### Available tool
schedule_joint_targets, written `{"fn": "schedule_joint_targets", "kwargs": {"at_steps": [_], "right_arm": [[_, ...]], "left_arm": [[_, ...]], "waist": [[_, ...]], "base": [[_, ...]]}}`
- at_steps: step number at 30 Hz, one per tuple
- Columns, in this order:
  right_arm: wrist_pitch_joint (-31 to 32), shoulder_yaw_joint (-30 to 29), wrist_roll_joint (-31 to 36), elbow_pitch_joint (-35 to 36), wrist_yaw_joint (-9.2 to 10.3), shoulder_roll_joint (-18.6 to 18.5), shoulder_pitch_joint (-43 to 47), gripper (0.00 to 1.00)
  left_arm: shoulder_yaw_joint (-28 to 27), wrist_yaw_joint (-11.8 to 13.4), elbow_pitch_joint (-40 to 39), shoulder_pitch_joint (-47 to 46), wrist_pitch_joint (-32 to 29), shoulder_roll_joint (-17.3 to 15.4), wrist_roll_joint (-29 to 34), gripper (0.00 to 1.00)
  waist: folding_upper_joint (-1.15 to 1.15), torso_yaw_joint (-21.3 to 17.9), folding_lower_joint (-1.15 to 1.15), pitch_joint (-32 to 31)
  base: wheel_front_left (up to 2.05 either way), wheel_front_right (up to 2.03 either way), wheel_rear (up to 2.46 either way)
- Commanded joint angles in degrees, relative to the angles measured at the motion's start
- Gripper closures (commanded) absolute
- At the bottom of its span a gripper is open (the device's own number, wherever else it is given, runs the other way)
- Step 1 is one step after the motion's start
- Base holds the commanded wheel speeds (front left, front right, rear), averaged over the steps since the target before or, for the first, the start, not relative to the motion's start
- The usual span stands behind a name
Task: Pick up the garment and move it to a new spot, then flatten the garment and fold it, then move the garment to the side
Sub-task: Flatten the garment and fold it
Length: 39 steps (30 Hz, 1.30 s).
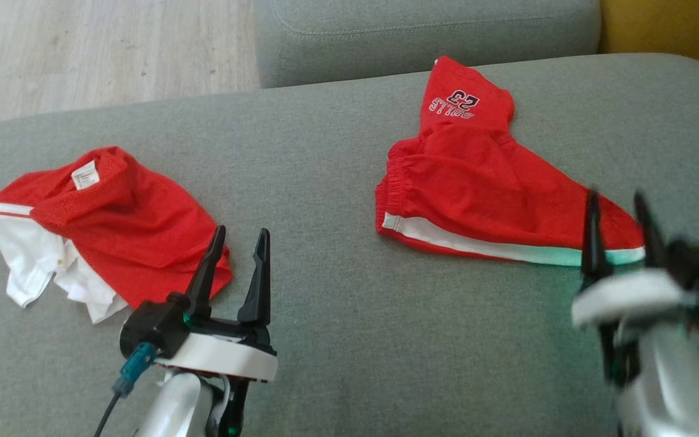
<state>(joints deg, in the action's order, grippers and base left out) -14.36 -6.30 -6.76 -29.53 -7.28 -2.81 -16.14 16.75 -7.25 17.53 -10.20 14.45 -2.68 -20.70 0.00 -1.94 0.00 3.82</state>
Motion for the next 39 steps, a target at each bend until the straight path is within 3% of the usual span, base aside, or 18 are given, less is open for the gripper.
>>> {"fn": "schedule_joint_targets", "kwargs": {"at_steps": [1,10,16,22,38,39], "right_arm": [[-0.62,2.48,-1.63,3.63,-0.21,-0.09,0.68,0.0],[-0.63,3.88,-3.72,8.68,-0.21,-0.08,3.74,0.0],[-0.63,4.11,-4.06,9.07,-0.21,-0.08,2.98,0.0],[-0.63,4.94,-3.78,9.23,-0.21,-0.07,1.81,0.0],[-0.63,4.4,-4.19,9.72,-0.21,-0.07,-0.42,0.0],[-0.63,4.34,-4.2,9.63,-0.21,-0.07,-0.45,0.0]], "left_arm": [[-1.62,0.03,-2.02,-1.72,0.55,-0.2,-0.54,0.0],[2.06,-0.13,1.06,-5.14,0.55,-0.2,-0.16,0.0],[12.85,-0.22,9.84,-13.21,-3.22,-0.2,-2.6,0.0],[20.26,-0.23,17.56,-21.41,-6.61,-0.2,-7.55,0.0],[31.25,-0.24,28.4,-32.68,-2.76,-0.36,-16.93,0.0],[31.96,-0.24,28.51,-32.96,-2.46,-0.36,-17.47,0.59]], "waist": [[0.0,-0.32,0.0,0.27],[0.0,-2.19,0.0,2.52],[0.0,-3.82,0.0,4.91],[0.0,-5.86,0.0,7.83],[0.0,-8.18,0.0,12.38],[0.0,-8.21,0.0,12.38]], "base": [[0.0,0.0,0.0],[0.0,0.0,0.0],[0.0,0.0,0.0],[0.0,0.0,0.0],[0.0,0.0,0.0],[0.0,0.0,0.0]]}}
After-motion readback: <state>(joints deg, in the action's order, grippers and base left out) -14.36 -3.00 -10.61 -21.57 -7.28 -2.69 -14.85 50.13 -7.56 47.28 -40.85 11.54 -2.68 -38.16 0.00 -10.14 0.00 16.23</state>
